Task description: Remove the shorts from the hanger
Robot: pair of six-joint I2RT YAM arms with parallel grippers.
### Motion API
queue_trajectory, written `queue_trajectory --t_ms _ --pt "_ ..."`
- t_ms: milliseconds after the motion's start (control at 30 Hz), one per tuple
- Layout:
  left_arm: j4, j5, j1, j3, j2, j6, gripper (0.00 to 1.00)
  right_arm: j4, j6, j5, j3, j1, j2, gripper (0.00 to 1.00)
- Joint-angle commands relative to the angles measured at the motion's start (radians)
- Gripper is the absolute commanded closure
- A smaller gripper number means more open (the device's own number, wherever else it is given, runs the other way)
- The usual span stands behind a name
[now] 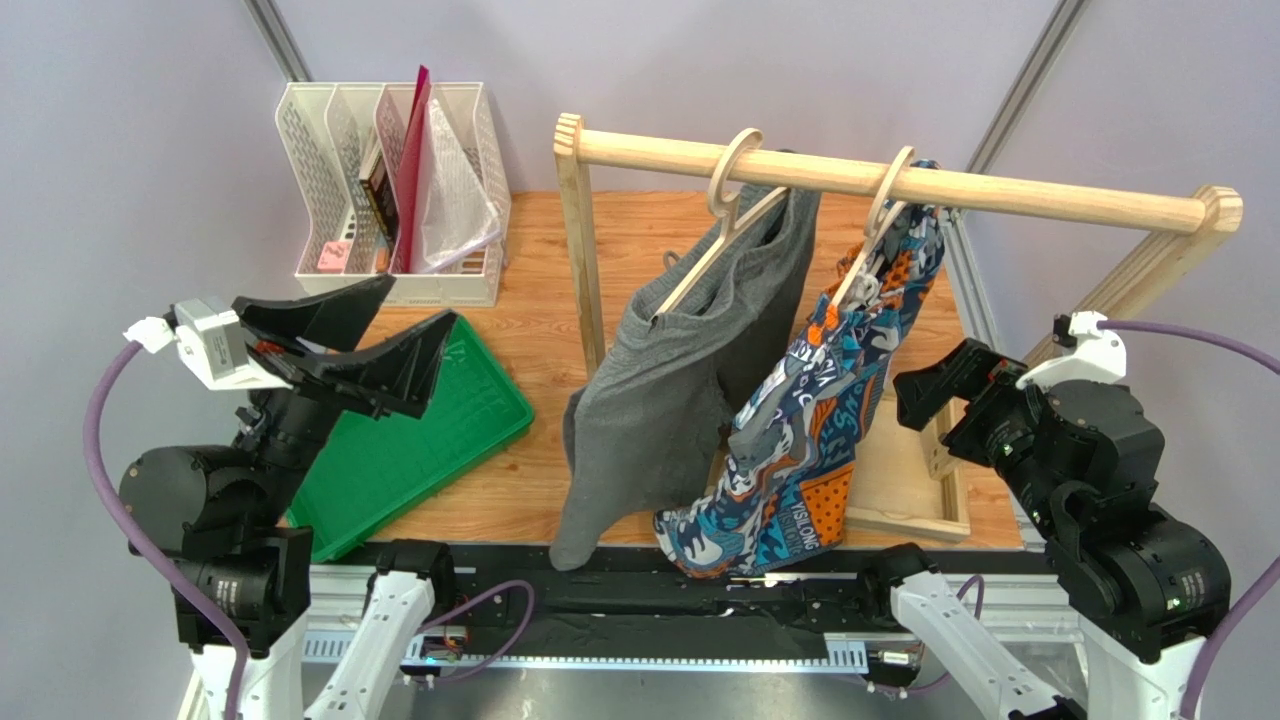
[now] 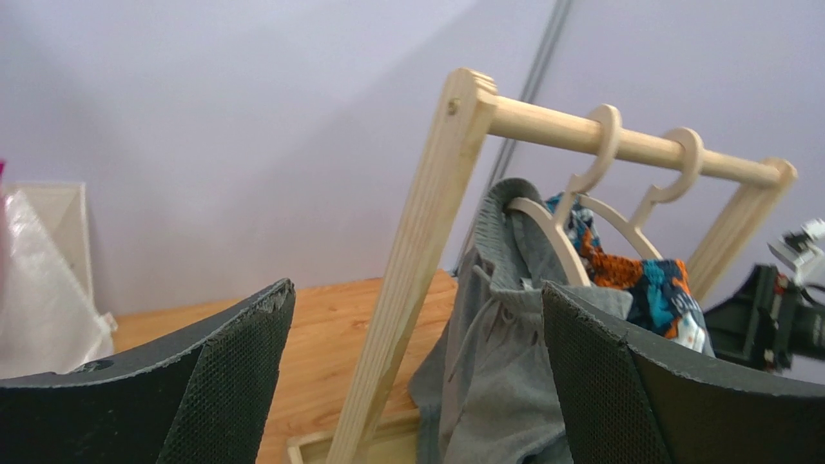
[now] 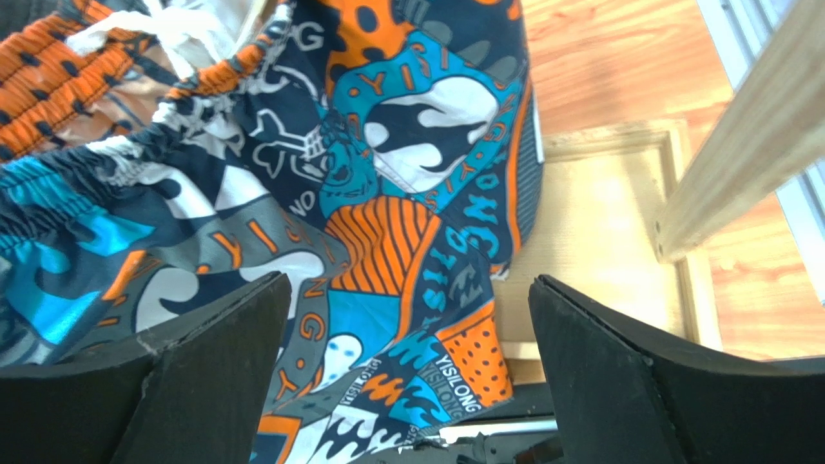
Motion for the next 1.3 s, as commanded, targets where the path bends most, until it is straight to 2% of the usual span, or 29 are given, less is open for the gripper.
queue_trajectory --t_ms 0,100,233,367,500,600,633,733,900,1000,1133,1167,1267 --pt "-0.216 -0.226 0.004 0.099 0.026 -0.115 0.0 -0.065 0.065 0.08 0.048 0.021 0.018 0.0" --pt "-0.363 -0.242 0.004 0.187 0.063 -0.138 0.0 -0.036 0.087 0.031 0.034 0.024 0.003 0.0" --pt "-0.429 -0.088 0.006 0.268 0.117 -0.042 0.01 -0.041 0.058 -0.071 0.04 0.03 0.017 0.0" --pt "-0.371 0.018 0.004 0.254 0.103 -0.038 0.01 -0.081 -0.085 -0.151 0.098 0.03 0.038 0.0" --pt "-0.336 0.053 0.004 0.245 0.114 -0.092 0.01 -0.177 -0.141 -0.172 0.147 0.029 0.072 0.0" --pt "-0.319 0.131 0.004 0.266 0.151 -0.119 0.02 -0.191 -0.172 -0.216 0.137 0.03 0.083 0.0" --pt "-0.319 0.177 0.004 0.28 0.181 -0.126 0.03 -0.191 -0.175 -0.284 0.138 0.029 0.086 0.0" --pt "-0.29 0.286 0.004 0.335 0.248 -0.159 0.08 -0.18 -0.134 -0.331 0.166 0.03 0.095 0.0" --pt "-0.164 0.42 -0.003 0.372 0.333 -0.271 0.19 -0.148 -0.048 -0.286 0.224 0.038 0.098 0.0" --pt "-0.167 0.38 -0.124 0.4 0.367 -0.232 0.21 -0.147 -0.083 -0.286 0.23 0.056 0.109 0.0" --pt "-0.25 0.207 -0.333 0.462 0.434 -0.143 0.24 -0.157 -0.16 -0.369 0.275 0.084 0.118 0.0" --pt "-0.303 0.17 -0.421 0.479 0.448 -0.092 0.26 -0.156 -0.174 -0.383 0.285 0.088 0.115 0.0" --pt "-0.375 0.029 -0.54 0.533 0.491 -0.016 0.28 -0.159 -0.185 -0.45 0.348 0.104 0.135 0.0"
